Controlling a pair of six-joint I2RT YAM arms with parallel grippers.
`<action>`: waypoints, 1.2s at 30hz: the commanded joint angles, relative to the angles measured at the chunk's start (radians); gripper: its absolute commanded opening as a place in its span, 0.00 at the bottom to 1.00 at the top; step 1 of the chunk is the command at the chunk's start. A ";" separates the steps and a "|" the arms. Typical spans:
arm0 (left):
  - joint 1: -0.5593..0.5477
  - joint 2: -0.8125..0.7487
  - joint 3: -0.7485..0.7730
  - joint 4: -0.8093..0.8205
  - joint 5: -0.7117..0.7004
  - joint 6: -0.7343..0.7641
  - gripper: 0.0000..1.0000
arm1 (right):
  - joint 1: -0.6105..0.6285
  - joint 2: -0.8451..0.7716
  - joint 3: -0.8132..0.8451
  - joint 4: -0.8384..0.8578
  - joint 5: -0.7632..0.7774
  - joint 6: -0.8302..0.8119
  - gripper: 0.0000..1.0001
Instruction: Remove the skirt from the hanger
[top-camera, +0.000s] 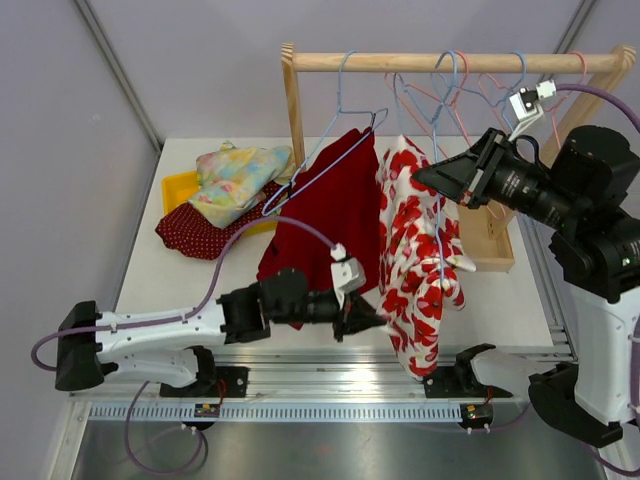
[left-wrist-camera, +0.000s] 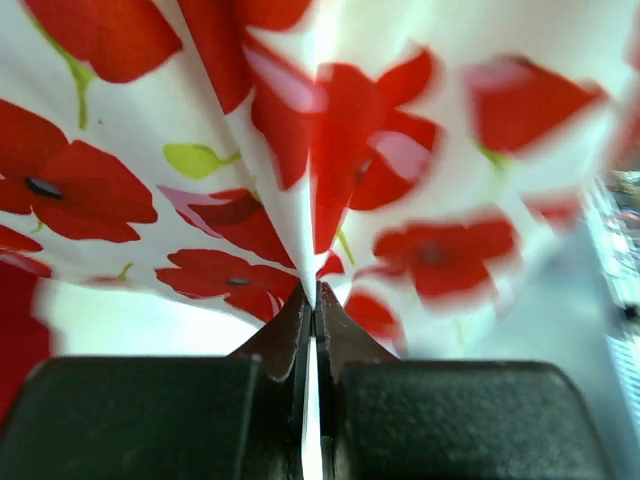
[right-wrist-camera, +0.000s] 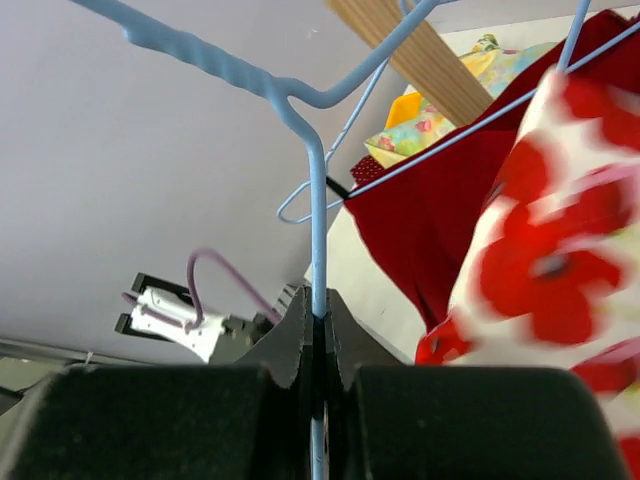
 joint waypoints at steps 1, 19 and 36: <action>-0.133 -0.076 -0.213 0.062 -0.128 -0.156 0.00 | 0.004 0.042 0.067 0.138 0.084 -0.067 0.00; -0.483 -0.251 0.114 -0.815 -0.863 -0.199 0.00 | 0.001 0.176 -0.056 0.264 0.208 -0.121 0.00; -0.129 -0.319 0.752 -1.082 -1.207 0.371 0.00 | 0.001 0.053 -0.299 0.259 0.223 -0.124 0.00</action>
